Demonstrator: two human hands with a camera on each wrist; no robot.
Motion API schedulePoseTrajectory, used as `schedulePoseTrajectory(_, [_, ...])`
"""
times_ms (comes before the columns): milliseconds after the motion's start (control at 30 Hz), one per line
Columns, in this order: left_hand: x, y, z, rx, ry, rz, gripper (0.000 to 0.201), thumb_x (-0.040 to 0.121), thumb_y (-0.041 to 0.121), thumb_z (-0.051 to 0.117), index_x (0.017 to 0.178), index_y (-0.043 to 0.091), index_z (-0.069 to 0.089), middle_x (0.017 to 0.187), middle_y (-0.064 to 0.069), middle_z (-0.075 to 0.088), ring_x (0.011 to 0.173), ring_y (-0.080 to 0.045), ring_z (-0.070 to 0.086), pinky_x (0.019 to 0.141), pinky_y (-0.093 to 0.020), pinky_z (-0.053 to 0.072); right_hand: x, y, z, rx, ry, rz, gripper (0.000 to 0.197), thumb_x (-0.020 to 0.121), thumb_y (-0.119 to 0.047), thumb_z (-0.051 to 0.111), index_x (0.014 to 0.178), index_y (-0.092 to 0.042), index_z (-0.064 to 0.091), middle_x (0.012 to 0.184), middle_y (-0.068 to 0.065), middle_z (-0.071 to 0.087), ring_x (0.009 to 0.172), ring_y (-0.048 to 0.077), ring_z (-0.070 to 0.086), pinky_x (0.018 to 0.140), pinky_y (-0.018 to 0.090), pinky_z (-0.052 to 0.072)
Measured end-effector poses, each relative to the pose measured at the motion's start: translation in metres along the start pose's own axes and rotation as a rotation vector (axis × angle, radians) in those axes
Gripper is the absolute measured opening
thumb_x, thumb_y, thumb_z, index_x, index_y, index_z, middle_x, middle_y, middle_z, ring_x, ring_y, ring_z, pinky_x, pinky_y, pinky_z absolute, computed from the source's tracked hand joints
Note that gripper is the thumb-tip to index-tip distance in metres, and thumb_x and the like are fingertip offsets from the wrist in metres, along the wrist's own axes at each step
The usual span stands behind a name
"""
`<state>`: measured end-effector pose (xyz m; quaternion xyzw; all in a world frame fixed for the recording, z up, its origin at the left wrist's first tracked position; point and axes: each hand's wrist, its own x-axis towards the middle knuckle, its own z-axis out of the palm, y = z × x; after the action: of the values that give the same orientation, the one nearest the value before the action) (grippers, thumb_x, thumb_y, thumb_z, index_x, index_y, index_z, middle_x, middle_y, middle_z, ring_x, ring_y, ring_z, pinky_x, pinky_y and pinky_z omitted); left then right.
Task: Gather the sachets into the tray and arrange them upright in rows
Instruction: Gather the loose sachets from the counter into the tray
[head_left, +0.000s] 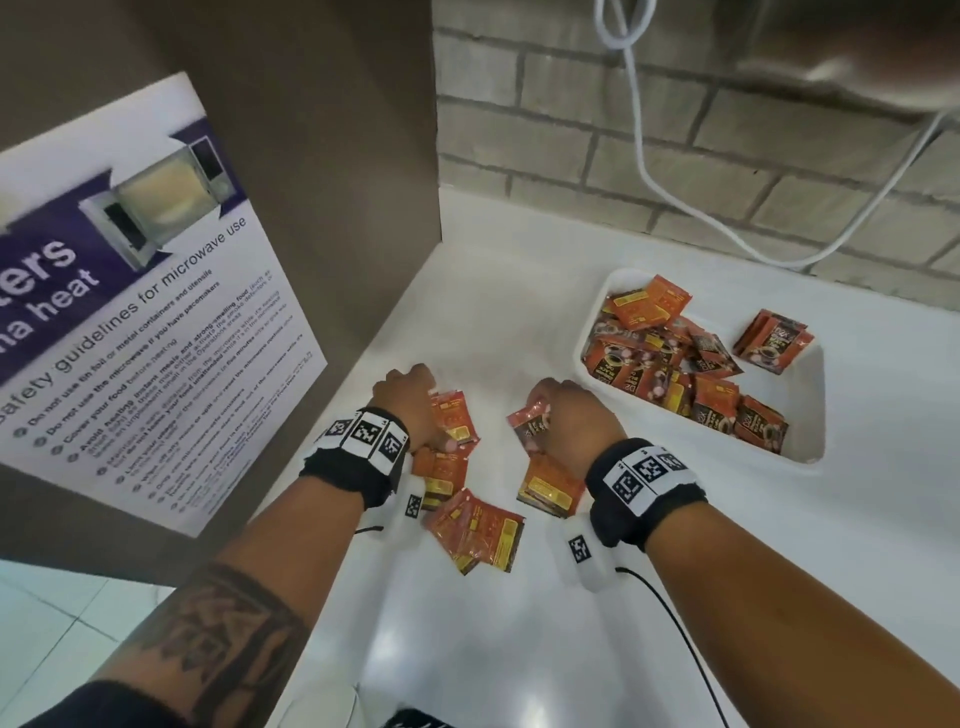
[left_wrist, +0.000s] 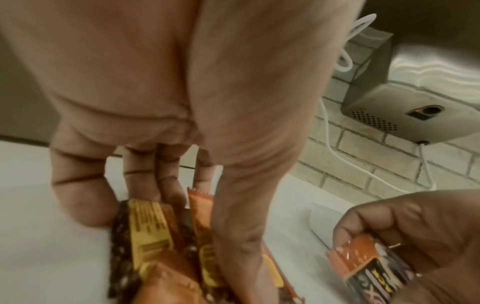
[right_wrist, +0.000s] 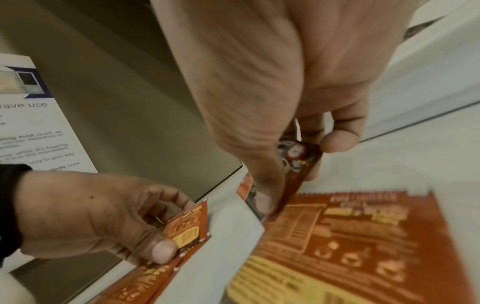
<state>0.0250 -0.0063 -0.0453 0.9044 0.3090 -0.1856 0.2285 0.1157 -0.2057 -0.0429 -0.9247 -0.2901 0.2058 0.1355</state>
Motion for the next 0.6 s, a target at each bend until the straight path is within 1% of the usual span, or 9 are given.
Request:
schedulePoseTrajectory(100, [0.002,-0.003,-0.002,-0.07,0.009,0.026,0.08,0.064,0.033,0.095,0.13,0.018,0.051,0.128,-0.003,0.059,0.116,-0.023,0.057,0.095,-0.035,0.048,-0.003,0.0,-0.008,0.04,0.14,-0.081,0.032,0.087,-0.014,0.071,0.118,-0.017,0.061,0.113,0.008,0.064,0.097,0.026,0.063,0.081,0.033,0.053])
schedulePoseTrajectory(167, [0.003,-0.004,-0.004,-0.068,0.022,0.036,0.077,0.066,0.034,0.094,0.13,0.015,0.055,0.129,-0.003,0.061,0.115,-0.023,0.059,0.094,-0.033,0.048,-0.006,0.0,-0.019,0.095,0.231,-0.12,0.03,0.088,-0.012,0.07,0.117,-0.016,0.063,0.11,0.005,0.065,0.092,0.024,0.063,0.075,0.03,0.051])
schedulePoseTrajectory(233, [0.004,-0.004,-0.007,-0.062,0.026,0.04,0.069,0.066,0.037,0.093,0.121,0.014,0.06,0.122,-0.003,0.064,0.108,-0.023,0.061,0.09,-0.033,0.049,-0.013,-0.001,-0.036,0.166,0.261,-0.13,0.03,0.088,-0.013,0.072,0.117,-0.015,0.063,0.105,-0.002,0.059,0.086,0.019,0.059,0.066,0.024,0.045])
schedulePoseTrajectory(267, [0.005,-0.004,-0.009,-0.071,0.02,0.046,0.062,0.066,0.036,0.093,0.114,0.015,0.06,0.117,-0.002,0.065,0.102,-0.021,0.061,0.086,-0.031,0.048,-0.018,-0.001,-0.043,0.184,0.235,-0.134,0.031,0.088,-0.014,0.074,0.117,-0.015,0.064,0.104,-0.003,0.057,0.085,0.017,0.057,0.063,0.022,0.042])
schedulePoseTrajectory(333, [0.006,-0.004,-0.011,-0.095,0.009,0.068,0.053,0.069,0.034,0.092,0.104,0.018,0.055,0.107,0.001,0.061,0.095,-0.019,0.057,0.081,-0.029,0.044,-0.03,0.001,-0.052,0.179,0.093,-0.141,0.029,0.083,-0.016,0.079,0.109,-0.016,0.066,0.103,-0.004,0.059,0.087,0.016,0.059,0.062,0.019,0.04])
schedulePoseTrajectory(400, [0.006,-0.004,-0.014,-0.109,0.011,0.094,0.048,0.072,0.032,0.09,0.102,0.017,0.056,0.105,0.001,0.062,0.094,-0.02,0.058,0.081,-0.03,0.044,-0.042,0.003,-0.047,0.166,-0.123,-0.117,0.028,0.075,-0.016,0.084,0.1,-0.015,0.07,0.099,-0.002,0.064,0.085,0.017,0.064,0.064,0.022,0.046])
schedulePoseTrajectory(467, [0.007,-0.003,-0.016,-0.124,0.022,0.109,0.044,0.074,0.032,0.089,0.103,0.015,0.059,0.106,-0.002,0.064,0.096,-0.022,0.06,0.082,-0.031,0.045,-0.05,0.004,-0.032,0.086,-0.307,-0.082,0.035,0.072,-0.015,0.086,0.104,-0.016,0.073,0.106,-0.002,0.063,0.089,0.019,0.066,0.075,0.028,0.055])
schedulePoseTrajectory(533, [0.008,-0.003,-0.018,-0.166,0.052,0.125,0.042,0.075,0.029,0.087,0.104,0.013,0.061,0.107,-0.003,0.066,0.097,-0.023,0.062,0.084,-0.033,0.048,-0.052,0.005,-0.015,-0.081,-0.342,-0.09,0.042,0.078,-0.016,0.082,0.118,-0.019,0.069,0.124,-0.001,0.046,0.1,0.021,0.062,0.088,0.029,0.055])
schedulePoseTrajectory(600, [0.008,-0.003,-0.022,-0.243,0.112,0.142,0.037,0.076,0.025,0.086,0.102,0.012,0.062,0.106,-0.004,0.068,0.096,-0.024,0.065,0.085,-0.035,0.051,-0.051,0.006,-0.006,-0.12,-0.275,-0.097,0.038,0.081,-0.016,0.08,0.116,-0.021,0.067,0.132,0.0,0.037,0.101,0.021,0.061,0.087,0.028,0.054])
